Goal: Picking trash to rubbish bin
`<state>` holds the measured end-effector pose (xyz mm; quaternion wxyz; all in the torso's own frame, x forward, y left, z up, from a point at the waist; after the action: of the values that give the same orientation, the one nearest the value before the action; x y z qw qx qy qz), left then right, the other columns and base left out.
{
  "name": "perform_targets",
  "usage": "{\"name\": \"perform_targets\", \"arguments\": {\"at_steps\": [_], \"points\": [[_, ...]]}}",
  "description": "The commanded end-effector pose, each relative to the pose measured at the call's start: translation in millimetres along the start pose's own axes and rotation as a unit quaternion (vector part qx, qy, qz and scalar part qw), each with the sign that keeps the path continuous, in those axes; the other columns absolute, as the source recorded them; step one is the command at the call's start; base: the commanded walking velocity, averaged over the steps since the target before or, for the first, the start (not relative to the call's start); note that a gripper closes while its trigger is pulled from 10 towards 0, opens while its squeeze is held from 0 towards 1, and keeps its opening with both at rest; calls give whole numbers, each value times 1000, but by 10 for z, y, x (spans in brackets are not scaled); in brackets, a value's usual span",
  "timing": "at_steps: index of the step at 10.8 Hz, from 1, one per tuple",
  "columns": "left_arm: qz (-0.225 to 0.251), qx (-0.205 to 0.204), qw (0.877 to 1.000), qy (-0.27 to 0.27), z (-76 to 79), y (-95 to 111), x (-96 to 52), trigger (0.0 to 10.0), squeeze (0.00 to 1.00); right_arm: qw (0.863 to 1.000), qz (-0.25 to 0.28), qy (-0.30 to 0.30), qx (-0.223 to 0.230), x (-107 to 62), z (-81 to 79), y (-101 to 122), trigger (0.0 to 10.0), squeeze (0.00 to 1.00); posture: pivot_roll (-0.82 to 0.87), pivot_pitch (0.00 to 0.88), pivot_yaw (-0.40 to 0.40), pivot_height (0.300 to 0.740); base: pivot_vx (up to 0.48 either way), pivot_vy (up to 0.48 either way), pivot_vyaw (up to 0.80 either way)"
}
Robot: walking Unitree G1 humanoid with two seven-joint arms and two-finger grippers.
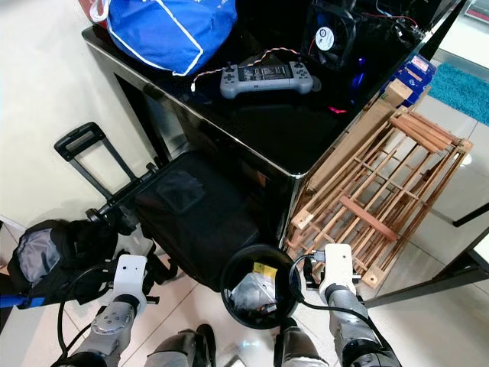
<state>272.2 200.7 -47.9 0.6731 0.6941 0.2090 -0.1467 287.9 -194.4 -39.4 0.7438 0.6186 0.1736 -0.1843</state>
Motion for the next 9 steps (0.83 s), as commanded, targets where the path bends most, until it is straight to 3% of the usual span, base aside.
{"name": "perform_targets", "arguments": {"at_steps": [1,9], "points": [[-21,-4,1000,4,-18,-114,-38,10000,0,1000,-25,5,-3,-49,-17,-151,10000,0,-7,235,48,740,-300,0,0],[-18,-4,1000,2,-3,-98,-30,10000,0,1000,-29,12,-5,-60,-45,-177,10000,0,-10,222,49,740,-338,0,0]]}}
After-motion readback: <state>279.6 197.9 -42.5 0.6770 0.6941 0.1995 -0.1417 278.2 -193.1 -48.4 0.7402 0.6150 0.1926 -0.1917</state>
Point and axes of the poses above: a point about 5 cm out from each wrist's last joint towards the gripper, its own x axis pointing out of the wrist towards the gripper, its own y axis along the axis of the wrist's last joint, z = x × y, the point moved 3 cm from there along x, pointing out of the wrist towards the gripper, and after that the axes turned 8 degrees about -x, right-handed, at the moved point
